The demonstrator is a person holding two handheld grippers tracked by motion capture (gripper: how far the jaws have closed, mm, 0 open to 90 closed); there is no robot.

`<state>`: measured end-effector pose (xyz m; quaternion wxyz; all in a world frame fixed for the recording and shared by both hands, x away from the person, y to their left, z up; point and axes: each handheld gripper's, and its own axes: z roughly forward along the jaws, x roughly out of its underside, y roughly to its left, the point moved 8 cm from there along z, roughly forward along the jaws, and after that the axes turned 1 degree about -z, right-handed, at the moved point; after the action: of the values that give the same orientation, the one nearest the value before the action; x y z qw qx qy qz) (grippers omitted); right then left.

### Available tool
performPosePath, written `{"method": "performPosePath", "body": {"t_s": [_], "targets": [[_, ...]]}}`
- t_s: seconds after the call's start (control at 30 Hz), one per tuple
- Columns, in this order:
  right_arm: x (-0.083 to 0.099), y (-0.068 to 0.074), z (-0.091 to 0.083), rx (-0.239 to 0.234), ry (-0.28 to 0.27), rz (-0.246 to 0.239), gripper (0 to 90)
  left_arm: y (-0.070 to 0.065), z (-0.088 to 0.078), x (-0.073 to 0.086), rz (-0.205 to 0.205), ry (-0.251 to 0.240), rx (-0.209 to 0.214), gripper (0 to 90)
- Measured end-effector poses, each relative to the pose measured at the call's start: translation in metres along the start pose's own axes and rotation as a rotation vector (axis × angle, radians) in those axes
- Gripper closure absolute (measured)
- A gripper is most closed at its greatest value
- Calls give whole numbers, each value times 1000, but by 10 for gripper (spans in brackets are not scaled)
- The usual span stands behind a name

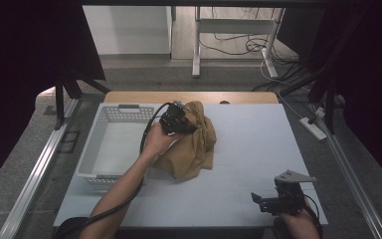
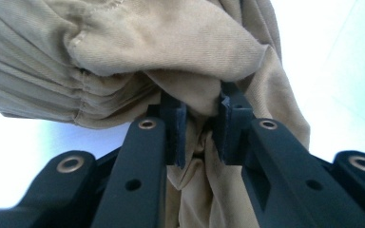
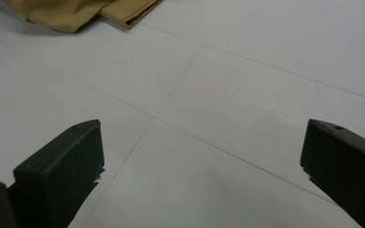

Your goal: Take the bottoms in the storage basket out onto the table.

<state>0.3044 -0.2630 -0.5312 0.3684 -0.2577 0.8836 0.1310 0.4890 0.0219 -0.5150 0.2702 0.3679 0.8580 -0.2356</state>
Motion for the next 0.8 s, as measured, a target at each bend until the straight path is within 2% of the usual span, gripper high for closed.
{"method": "performPosePath", "body": {"t_s": [0.8], "targets": [[0, 0, 0, 1, 7, -4, 12, -8, 26, 9, -16, 47, -6, 743]]}}
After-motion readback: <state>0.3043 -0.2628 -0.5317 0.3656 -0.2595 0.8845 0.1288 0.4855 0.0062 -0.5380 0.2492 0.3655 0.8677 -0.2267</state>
